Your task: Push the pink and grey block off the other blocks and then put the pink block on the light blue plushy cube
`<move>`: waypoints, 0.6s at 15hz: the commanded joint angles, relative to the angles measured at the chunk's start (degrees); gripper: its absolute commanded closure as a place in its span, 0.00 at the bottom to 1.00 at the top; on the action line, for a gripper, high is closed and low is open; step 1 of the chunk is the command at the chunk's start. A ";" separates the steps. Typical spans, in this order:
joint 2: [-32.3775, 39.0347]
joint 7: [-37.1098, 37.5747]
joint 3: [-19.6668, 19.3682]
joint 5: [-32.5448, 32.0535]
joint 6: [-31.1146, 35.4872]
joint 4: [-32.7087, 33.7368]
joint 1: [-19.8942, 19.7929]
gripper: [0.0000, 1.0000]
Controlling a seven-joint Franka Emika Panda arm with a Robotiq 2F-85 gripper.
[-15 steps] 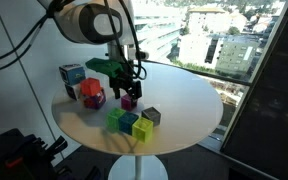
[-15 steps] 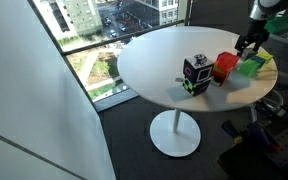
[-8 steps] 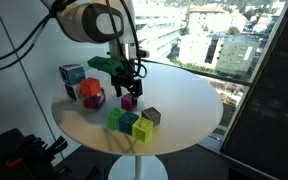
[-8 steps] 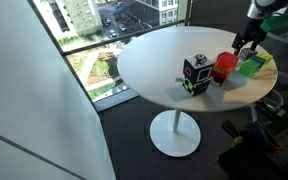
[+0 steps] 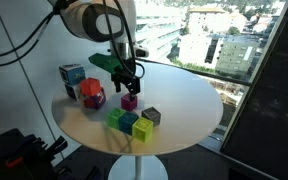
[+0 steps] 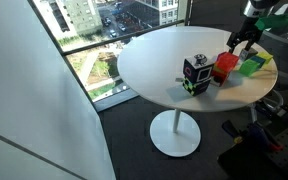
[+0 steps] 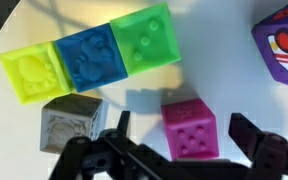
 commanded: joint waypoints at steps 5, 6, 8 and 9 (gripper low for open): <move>1.37 -4.22 0.14 0.74 -1.56 3.30 -0.48 0.00; 1.39 -4.63 0.14 0.71 -1.55 3.45 -0.50 0.00; 0.70 -2.71 0.06 -0.01 -0.22 1.84 -0.11 0.00; 0.71 -2.87 0.06 -0.01 -0.38 1.98 -0.12 0.00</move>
